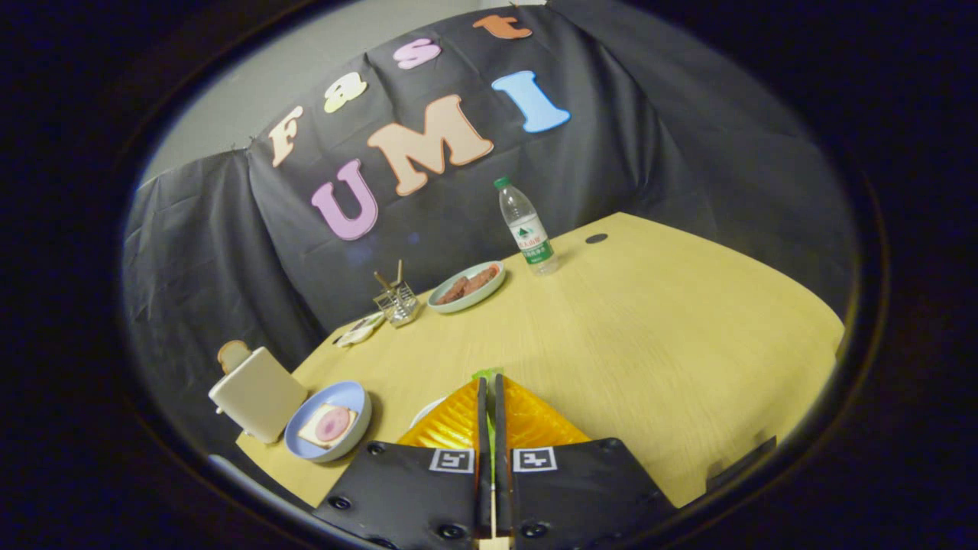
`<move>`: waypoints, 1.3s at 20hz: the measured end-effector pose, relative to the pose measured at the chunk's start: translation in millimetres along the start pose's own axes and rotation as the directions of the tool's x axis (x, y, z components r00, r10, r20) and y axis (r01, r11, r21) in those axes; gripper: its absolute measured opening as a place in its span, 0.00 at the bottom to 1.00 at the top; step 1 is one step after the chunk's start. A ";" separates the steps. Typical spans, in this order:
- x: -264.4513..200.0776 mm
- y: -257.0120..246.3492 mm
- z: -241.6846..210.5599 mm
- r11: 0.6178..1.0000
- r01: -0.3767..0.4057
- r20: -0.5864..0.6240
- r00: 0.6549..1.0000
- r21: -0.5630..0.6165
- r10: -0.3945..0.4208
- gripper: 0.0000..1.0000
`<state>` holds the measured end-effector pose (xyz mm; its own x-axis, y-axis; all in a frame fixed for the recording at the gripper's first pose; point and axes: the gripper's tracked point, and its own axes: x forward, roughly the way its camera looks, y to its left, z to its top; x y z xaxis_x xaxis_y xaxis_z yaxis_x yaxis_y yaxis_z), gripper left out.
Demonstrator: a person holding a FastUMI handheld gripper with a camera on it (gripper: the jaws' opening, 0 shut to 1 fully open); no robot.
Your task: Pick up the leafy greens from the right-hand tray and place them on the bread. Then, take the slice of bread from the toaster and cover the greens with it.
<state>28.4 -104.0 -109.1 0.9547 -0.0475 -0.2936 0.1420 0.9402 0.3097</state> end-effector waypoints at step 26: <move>2.2 266.5 -16.5 0.849 -0.504 0.121 0.863 0.155 0.490 0.05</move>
<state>64.0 151.9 -42.1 0.9253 0.3793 0.0076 -0.3203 0.7702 0.5516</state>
